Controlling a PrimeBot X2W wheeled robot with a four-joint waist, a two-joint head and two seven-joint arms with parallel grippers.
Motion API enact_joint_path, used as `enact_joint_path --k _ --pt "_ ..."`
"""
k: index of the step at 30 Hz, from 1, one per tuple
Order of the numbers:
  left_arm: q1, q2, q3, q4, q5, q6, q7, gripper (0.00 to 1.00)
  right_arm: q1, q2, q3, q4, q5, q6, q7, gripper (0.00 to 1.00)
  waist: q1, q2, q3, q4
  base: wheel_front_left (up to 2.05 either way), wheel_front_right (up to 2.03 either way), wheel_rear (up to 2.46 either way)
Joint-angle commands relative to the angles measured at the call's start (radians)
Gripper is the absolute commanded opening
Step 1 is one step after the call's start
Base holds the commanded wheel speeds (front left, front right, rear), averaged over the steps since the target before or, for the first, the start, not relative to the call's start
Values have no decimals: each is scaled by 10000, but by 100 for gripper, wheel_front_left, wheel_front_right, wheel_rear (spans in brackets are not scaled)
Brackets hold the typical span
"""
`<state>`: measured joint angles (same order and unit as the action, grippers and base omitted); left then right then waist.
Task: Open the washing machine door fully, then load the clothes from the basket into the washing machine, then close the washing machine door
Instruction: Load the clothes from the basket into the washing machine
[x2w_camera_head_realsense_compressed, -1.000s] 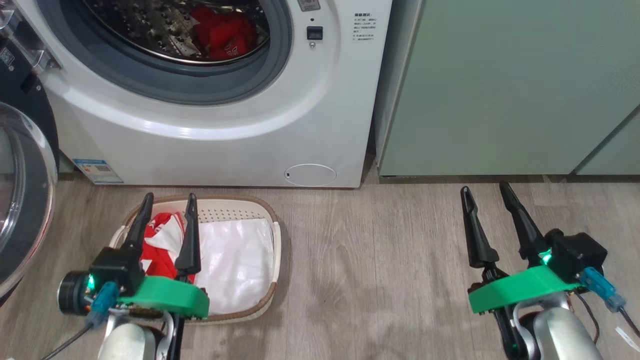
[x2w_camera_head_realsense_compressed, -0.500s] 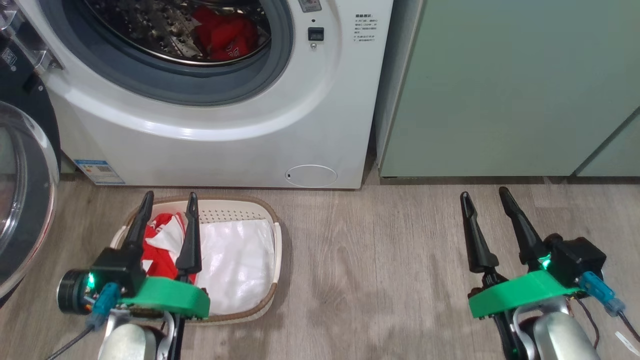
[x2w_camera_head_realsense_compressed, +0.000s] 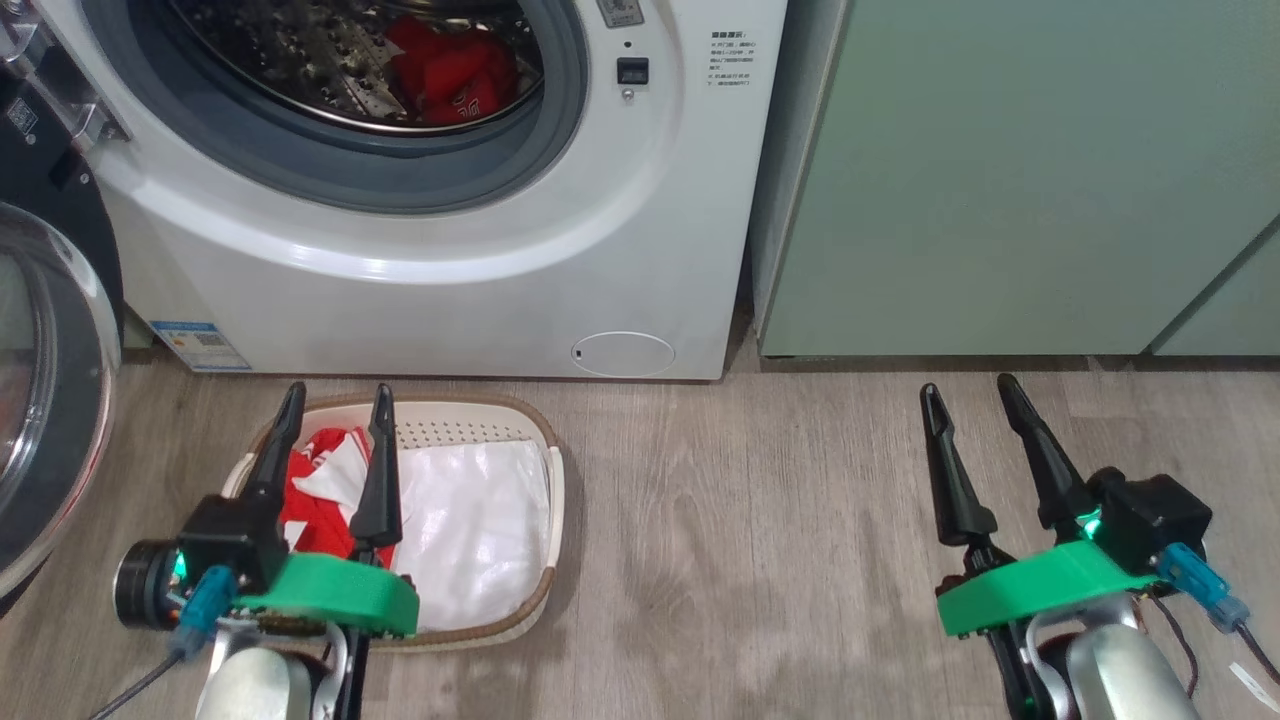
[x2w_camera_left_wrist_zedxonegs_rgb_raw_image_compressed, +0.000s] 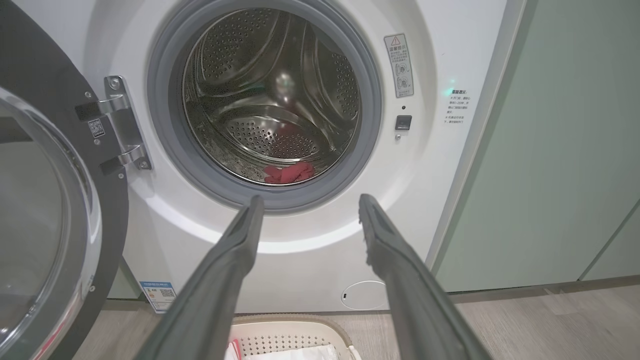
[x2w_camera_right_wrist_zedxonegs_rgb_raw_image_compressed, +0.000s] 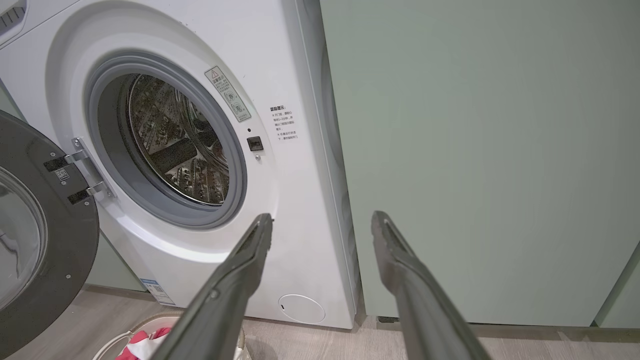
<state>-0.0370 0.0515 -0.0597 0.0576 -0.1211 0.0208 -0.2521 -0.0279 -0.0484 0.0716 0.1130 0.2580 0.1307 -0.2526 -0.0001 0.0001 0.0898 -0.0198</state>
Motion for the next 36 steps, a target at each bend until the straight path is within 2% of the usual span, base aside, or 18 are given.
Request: enact_joint_path --k 1,20,28,35,36 --pt "-205 -8 406 -314 -62 -7 -97 100 -202 -18 251 -325 22 0 -92 100 1 -1 10 1 0 0 0" --pt "-311 -12 347 2 -136 -40 -97 100 -289 -18 258 -367 51 0 -92 100 1 -1 308 -6 0 0 0" --pt "-687 243 494 2677 108 92 -97 100 -479 -18 339 -451 6 0 -92 100 1 -1 1001 -106 0 0 0" --pt "-2055 761 566 5567 143 80 301 100 -865 -18 477 -641 -211 0 -92 100 1 -1 2470 -292 0 0 0" --pt "-2055 761 566 5567 143 80 301 100 -865 -18 477 -641 -211 0 -92 100 1 -1 2470 -292 0 0 0"
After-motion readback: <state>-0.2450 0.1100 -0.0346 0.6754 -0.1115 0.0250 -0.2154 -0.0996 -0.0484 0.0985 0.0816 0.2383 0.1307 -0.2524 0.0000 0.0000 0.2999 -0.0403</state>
